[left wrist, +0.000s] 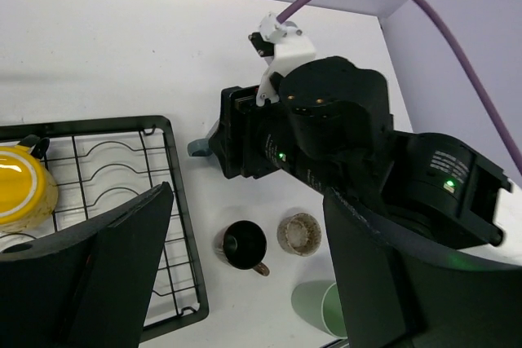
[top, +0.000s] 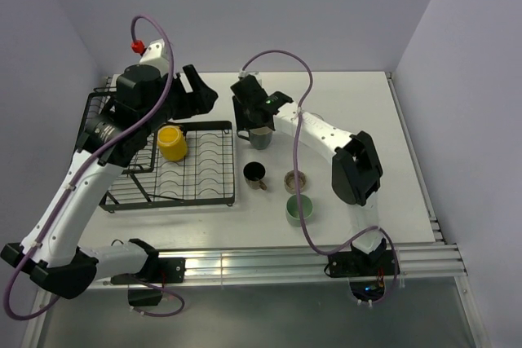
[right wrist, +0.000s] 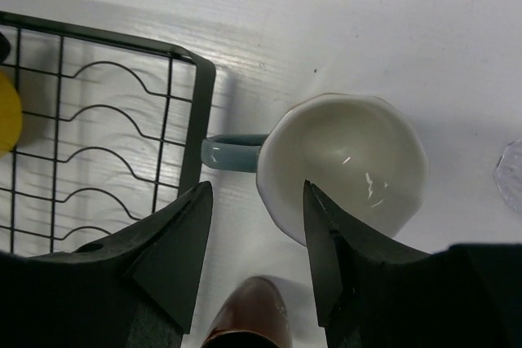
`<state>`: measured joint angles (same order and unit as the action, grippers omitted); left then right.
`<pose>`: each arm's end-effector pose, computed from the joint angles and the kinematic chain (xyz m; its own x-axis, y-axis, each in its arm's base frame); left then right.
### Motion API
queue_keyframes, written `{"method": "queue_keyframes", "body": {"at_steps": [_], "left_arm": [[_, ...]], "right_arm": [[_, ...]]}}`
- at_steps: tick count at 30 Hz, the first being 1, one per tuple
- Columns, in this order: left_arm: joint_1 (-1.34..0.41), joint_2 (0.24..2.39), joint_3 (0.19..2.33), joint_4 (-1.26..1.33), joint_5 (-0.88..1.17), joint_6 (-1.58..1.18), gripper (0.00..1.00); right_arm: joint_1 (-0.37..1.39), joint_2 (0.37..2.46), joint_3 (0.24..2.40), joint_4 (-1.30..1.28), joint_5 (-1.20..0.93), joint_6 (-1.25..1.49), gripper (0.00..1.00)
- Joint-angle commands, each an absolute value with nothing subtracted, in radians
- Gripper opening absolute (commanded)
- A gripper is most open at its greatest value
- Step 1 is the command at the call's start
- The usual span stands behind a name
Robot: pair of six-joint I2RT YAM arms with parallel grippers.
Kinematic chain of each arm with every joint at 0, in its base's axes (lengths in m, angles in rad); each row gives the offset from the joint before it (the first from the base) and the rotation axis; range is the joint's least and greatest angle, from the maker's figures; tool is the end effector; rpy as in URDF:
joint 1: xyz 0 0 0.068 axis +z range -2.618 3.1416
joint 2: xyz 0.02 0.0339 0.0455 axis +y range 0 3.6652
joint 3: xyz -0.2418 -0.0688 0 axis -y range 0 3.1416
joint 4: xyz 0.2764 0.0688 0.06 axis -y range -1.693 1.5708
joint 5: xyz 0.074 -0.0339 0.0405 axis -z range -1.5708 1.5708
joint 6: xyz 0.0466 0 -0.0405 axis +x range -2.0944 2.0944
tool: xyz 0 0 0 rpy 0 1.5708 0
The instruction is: Load the cups into the dish rack
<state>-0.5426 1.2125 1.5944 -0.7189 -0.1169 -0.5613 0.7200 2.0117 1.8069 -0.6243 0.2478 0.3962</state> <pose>0.2450 -0.1414 0.4589 -0.4625 -0.3384 -0.8195 0.2036 0.8590 -0.4697 0.3733 0.3122 0.2468 -0.7100 -0.1251 -0.6930 -0.2609 0.9608 0.0939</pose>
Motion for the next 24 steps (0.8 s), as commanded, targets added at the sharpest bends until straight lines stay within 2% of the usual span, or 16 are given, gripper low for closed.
{"method": "queue_keyframes", "body": {"at_steps": [1,7,24], "left_arm": [[-0.543,1.175,1.598,-0.704,-0.103,-0.542,0.81],[-0.543,1.16,1.583,-0.707,-0.114,-0.542,0.81],[-0.543,1.17,1.552,-0.696,-0.107,-0.546,0.81]], "right_arm": [[0.724,2.022,1.865,-0.666,0.288,0.419,0.56],[0.724,2.013,1.821,-0.649,0.298,0.414,0.51],[0.724,2.005,1.747,-0.626,0.235,0.236,0.48]]}}
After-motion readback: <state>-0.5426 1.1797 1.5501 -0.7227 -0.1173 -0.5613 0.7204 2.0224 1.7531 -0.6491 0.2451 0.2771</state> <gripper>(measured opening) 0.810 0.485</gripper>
